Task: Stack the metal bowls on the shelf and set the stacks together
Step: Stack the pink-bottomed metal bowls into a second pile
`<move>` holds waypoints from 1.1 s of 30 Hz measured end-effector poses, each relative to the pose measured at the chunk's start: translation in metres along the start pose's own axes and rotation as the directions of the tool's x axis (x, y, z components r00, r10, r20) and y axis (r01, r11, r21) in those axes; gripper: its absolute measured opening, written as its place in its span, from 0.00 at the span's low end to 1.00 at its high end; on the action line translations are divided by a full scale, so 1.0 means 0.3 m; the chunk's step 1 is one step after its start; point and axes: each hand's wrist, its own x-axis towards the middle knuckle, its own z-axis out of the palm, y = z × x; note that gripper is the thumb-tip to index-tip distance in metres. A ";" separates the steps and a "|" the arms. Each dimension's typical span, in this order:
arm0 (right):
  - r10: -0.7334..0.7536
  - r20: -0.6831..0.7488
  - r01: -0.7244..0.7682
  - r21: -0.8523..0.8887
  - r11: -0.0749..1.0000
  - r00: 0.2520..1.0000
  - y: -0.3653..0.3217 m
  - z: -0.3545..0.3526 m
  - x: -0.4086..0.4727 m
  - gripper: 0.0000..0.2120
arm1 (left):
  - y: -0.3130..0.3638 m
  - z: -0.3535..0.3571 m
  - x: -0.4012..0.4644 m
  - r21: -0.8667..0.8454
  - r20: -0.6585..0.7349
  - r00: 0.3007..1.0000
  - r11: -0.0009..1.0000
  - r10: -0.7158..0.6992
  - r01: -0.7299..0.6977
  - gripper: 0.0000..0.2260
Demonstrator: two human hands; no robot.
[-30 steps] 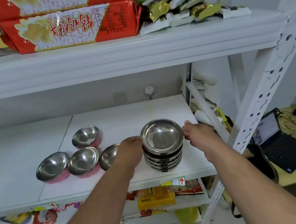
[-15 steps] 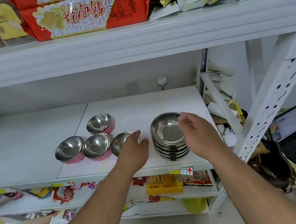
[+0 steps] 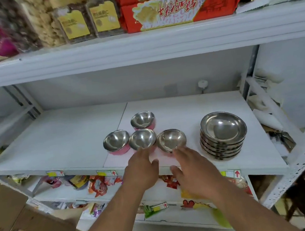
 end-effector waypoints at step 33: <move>0.681 0.120 -0.563 0.674 0.479 0.723 -0.048 0.179 0.288 0.35 | -0.344 -0.028 0.250 -0.615 0.353 0.882 0.633 -0.312 0.470 0.29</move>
